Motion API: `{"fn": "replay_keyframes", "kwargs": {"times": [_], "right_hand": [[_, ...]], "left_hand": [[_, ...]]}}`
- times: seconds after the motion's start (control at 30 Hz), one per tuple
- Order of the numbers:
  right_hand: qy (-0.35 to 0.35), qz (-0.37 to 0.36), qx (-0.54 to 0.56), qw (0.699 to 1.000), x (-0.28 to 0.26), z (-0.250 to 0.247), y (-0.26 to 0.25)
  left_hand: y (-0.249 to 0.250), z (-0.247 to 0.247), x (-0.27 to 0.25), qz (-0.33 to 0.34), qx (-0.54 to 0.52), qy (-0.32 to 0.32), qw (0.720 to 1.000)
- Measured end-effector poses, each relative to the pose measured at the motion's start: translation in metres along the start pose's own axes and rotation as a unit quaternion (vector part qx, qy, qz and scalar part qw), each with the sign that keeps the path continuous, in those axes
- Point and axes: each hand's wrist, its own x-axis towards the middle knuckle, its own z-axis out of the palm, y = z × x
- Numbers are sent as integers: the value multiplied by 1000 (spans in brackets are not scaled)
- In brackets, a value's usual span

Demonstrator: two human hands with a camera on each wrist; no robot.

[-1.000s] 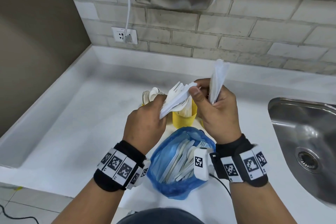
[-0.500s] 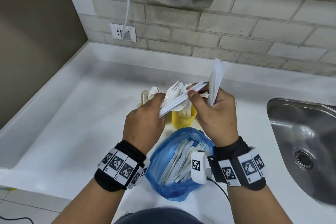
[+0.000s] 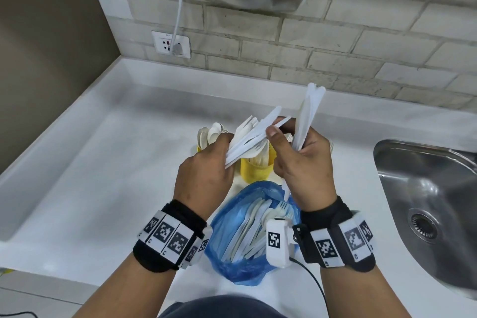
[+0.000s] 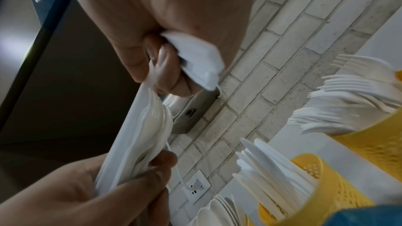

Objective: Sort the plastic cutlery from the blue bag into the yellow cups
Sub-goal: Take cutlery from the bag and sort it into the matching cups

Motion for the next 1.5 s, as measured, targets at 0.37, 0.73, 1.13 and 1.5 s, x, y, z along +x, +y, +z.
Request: {"fn": "replay_keyframes", "kwargs": {"times": [0.37,0.73,1.13,1.5], "right_hand": [[-61,-27,-19,998,3,-2,-9],[-14,20,67,997,8,-5,-8],[88,59,252,962,23,-23,-17],[144,106,335,925,28,-19,-9]], "left_hand": [[3,-3,-1,15,-14,-26,999],[8,-4,-3,34,-40,-26,998],[7,1,-4,-6,-148,-58,987],[17,-6,-4,-108,-406,-117,900]]}}
